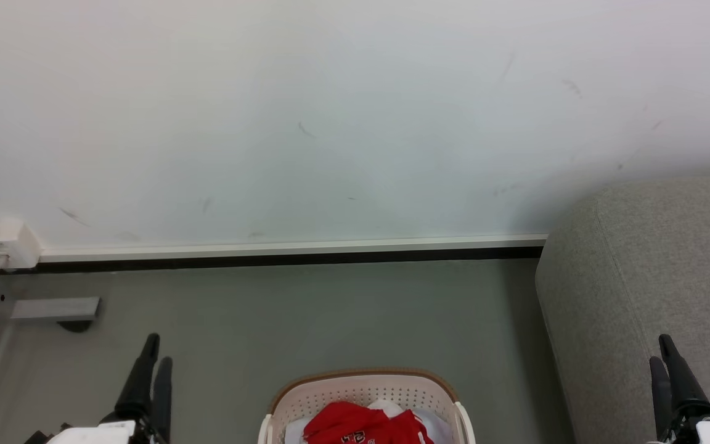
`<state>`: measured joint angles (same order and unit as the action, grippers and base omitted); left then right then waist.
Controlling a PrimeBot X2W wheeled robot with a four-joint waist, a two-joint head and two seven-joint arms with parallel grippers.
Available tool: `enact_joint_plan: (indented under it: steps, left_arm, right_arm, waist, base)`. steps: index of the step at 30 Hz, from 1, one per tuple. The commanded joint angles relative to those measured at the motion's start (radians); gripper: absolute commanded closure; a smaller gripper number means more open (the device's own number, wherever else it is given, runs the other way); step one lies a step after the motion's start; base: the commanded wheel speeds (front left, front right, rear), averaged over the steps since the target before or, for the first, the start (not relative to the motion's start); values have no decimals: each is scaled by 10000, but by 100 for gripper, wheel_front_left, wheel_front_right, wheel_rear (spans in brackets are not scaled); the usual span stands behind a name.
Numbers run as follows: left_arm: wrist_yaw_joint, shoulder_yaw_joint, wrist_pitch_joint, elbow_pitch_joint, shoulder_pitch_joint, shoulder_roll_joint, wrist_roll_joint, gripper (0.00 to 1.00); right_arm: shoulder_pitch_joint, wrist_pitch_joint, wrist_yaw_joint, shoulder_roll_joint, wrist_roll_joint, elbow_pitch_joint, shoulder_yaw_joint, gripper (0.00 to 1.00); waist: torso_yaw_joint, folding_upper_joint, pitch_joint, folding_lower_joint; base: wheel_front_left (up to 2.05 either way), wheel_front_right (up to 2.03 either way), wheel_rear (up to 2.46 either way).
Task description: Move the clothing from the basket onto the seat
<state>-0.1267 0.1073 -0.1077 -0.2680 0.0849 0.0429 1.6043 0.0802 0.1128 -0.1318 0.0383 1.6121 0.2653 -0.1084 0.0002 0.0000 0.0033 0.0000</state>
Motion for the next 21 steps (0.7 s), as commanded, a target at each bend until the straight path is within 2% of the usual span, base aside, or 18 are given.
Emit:
enact_joint_plan:
  steps: [1,7,12,21]
  left_arm:
    - [-17,-76,119,147,167,50,-46,0]
    - [-20,-241,425,111,165,54,-372,0]
    - [-22,-303,659,70,149,58,-1019,0]
    - [204,-376,1056,236,104,64,-2811,0]
  right_arm:
    - [138,-112,1,74,-50,-182,9,0]
    - [49,-461,2,220,-657,-201,243,0]
    - [25,-700,2,286,-1700,-317,309,0]
    - [-74,-1097,4,353,-3866,-621,449,0]
  waist:
    - [6,0,0,0]
    - [25,0,-1,0]
    - [44,0,1,0]
    - [93,0,12,0]
  base:
    - [0,0,0]
    - [0,0,0]
    - [0,0,0]
    - [0,0,0]
